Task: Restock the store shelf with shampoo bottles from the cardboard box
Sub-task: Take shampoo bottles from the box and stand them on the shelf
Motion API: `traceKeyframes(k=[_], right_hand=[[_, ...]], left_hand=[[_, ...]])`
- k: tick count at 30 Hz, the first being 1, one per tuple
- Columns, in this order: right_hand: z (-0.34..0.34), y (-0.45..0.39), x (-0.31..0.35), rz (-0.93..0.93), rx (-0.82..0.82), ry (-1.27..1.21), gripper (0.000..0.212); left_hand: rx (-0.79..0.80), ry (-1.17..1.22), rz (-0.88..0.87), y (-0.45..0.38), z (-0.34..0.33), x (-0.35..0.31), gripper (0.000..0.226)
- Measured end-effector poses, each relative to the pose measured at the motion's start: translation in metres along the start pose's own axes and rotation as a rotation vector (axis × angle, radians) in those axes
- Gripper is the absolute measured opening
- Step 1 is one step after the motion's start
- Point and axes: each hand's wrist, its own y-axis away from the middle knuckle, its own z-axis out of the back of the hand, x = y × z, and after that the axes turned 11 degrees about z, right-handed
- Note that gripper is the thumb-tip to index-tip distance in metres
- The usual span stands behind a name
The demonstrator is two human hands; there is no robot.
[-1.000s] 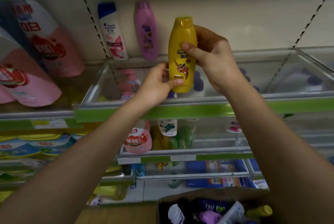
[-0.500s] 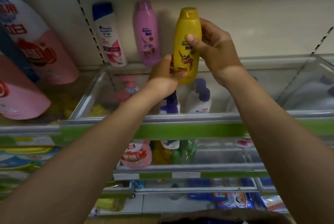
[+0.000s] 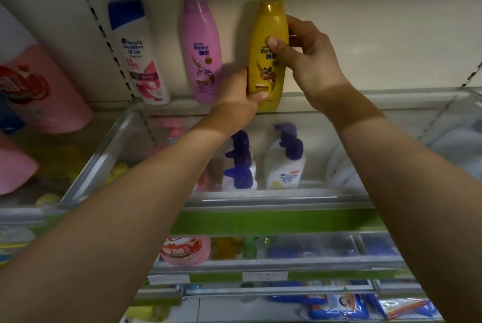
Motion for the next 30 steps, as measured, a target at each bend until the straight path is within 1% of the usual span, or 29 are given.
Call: traceKeyframes(k=[6, 14, 17, 21, 24, 30], right_hand=[[-0.001, -0.013, -0.011, -0.022, -0.037, -0.072, 0.053], [-0.002, -0.016, -0.016, 0.004, -0.169, -0.119, 0.040], [-0.004, -0.016, -0.016, 0.014, -0.196, -0.074, 0.036], [-0.006, -0.014, -0.015, 0.036, -0.221, 0.015, 0.040], [-0.007, -0.014, -0.015, 0.052, -0.220, 0.053, 0.042], [-0.008, -0.014, -0.012, 0.061, -0.229, 0.085, 0.037]], left_hand=[[-0.082, -0.071, 0.042, -0.016, -0.005, -0.003, 0.037], [-0.176, -0.043, 0.049, -0.021, -0.008, -0.002, 0.034], [-0.191, -0.008, 0.041, -0.019, -0.011, -0.003, 0.032], [-0.198, 0.034, 0.025, -0.019, -0.014, 0.001, 0.027], [-0.232, 0.016, 0.007, -0.022, -0.015, 0.005, 0.031], [-0.248, 0.014, -0.003, -0.023, -0.017, 0.005, 0.038]])
